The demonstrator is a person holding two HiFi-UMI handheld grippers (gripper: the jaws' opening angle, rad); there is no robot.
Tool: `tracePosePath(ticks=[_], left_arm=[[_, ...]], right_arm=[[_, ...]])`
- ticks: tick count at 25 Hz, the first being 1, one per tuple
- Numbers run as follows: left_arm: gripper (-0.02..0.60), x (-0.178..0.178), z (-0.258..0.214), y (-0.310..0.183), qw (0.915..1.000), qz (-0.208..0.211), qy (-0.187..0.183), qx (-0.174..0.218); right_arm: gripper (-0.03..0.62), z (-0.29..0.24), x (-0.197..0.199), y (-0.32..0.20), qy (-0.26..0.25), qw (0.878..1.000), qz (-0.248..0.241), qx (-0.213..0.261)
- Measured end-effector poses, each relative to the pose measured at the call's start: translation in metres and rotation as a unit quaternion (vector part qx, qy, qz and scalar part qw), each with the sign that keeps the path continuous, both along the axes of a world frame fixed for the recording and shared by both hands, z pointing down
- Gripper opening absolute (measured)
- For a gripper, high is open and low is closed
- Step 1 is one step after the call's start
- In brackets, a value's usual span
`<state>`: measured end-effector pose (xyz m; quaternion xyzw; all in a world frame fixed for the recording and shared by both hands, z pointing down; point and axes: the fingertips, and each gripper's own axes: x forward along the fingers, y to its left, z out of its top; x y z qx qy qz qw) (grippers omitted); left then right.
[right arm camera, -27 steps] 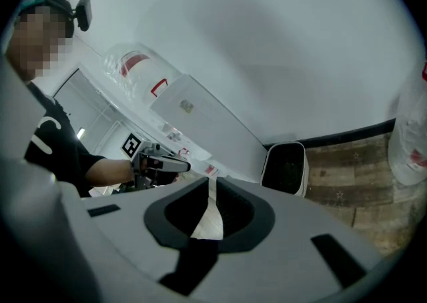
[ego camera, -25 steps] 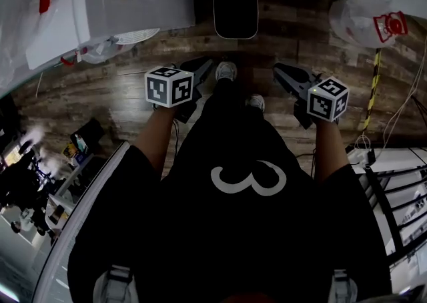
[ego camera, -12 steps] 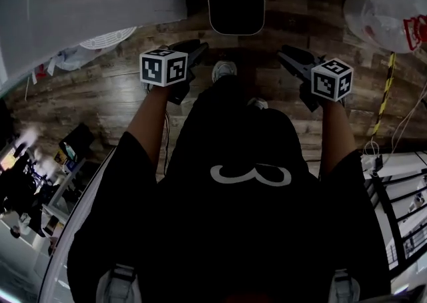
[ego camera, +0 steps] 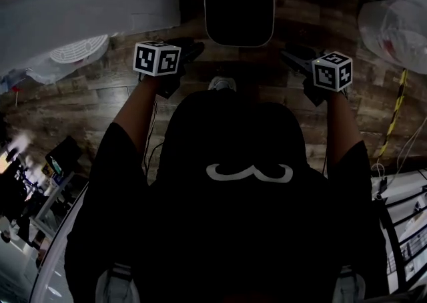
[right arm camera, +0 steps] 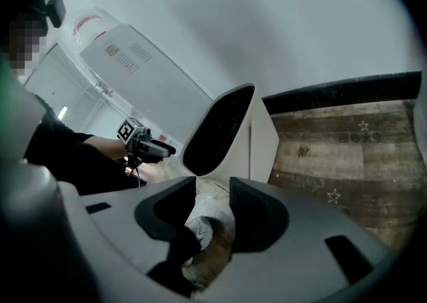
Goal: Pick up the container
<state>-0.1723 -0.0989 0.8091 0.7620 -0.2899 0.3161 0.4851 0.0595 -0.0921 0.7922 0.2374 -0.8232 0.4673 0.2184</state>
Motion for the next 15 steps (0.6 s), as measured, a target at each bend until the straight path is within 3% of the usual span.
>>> tracePosePath(ticks=[6,11,15], left_arm=[[0.167,-0.001,0.05,0.003,0.9979,0.064,0.005,0.0],[0.17,0.006,0.08,-0.002,0.9972,0.073,0.016,0.008],[0.17,0.006,0.097,-0.009,0.9969,0.07,0.032,0.014]], right_arm=[[0.152,0.047,-0.004,-0.016,-0.02,1.0,0.012,0.0],[0.175,0.08,-0.01,-0.024,-0.014,1.0,-0.005,-0.005],[0.183,0.099,-0.019,-0.025,0.0,0.999,-0.054,0.0]])
